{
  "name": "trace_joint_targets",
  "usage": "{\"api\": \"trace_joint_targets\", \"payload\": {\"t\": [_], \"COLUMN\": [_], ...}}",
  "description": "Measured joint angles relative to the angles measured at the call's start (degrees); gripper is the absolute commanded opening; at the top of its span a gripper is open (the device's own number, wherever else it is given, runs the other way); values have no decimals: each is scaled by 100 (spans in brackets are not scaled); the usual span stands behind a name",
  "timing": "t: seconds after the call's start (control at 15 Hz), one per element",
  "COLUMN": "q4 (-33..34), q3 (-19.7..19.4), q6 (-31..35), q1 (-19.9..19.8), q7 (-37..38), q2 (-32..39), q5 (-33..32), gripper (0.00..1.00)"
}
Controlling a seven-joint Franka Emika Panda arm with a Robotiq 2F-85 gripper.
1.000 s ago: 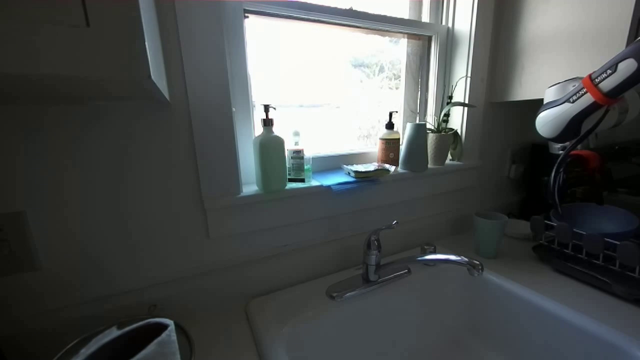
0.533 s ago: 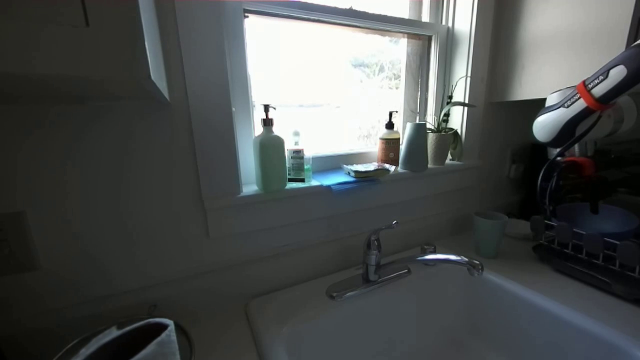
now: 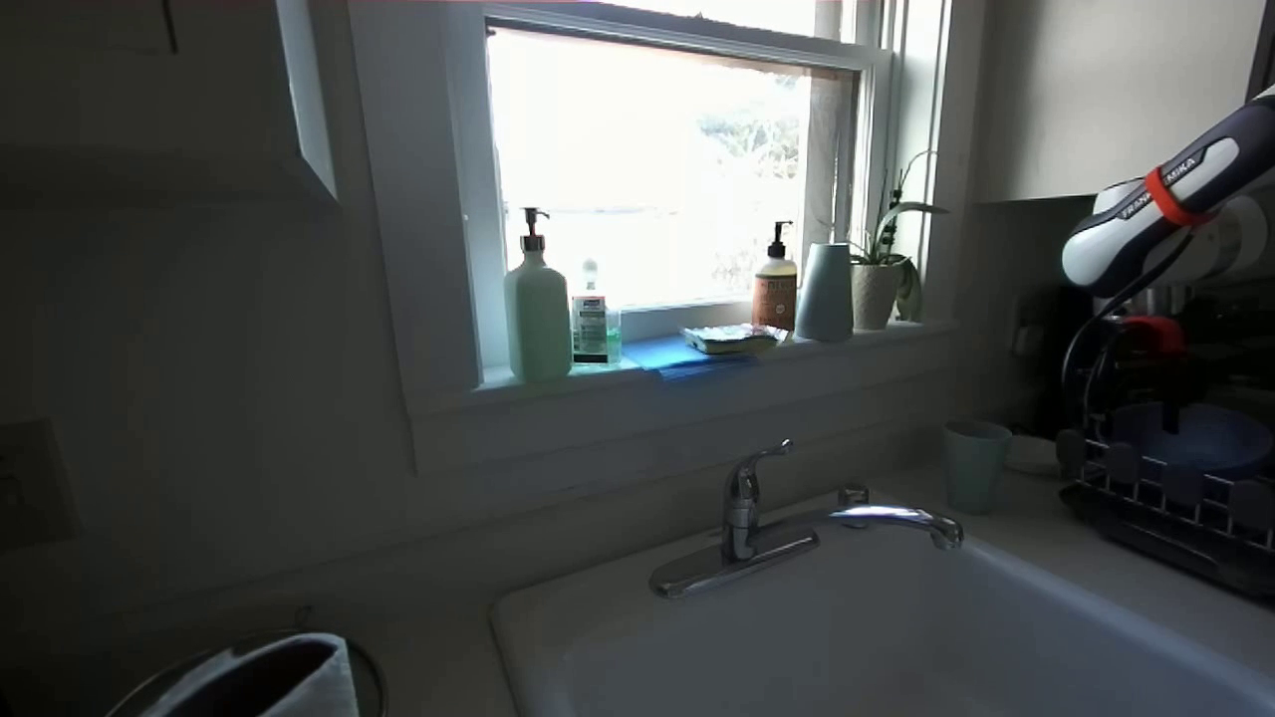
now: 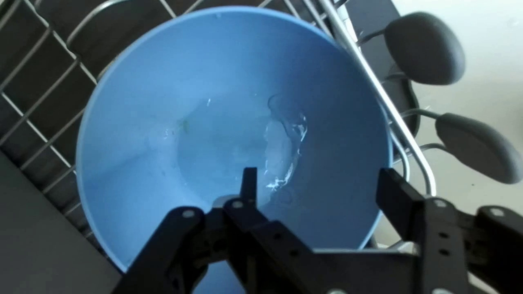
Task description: Remove the cup from the bowl, then put the bowl in the sink
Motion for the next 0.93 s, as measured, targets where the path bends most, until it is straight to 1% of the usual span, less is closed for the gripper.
{"api": "trace_joint_targets", "payload": {"t": [0.07, 0.2, 0.27, 0.33, 0.4, 0.47, 0.6, 0.67, 0.73, 0.87, 0.93], "q4": [14, 40, 62, 89, 108, 125, 164, 187, 211, 255, 272], "q3": [22, 94, 136, 167, 186, 190, 190, 190, 190, 190, 190], "q6": [18, 41, 42, 42, 42, 43, 44, 44, 45, 57, 65], "q1": [-29, -92, -125, -147, -159, -163, -177, -187, -201, -225, -234], "q7": [-47, -176, -247, -311, -356, -370, -375, -376, -376, -378, -379], "q2": [24, 59, 73, 87, 100, 116, 163, 186, 219, 295, 330], "q5": [68, 246, 341, 412, 459, 463, 463, 463, 463, 463, 463], "gripper": [100, 100, 98, 75, 72, 66, 51, 51, 54, 52, 33]}}
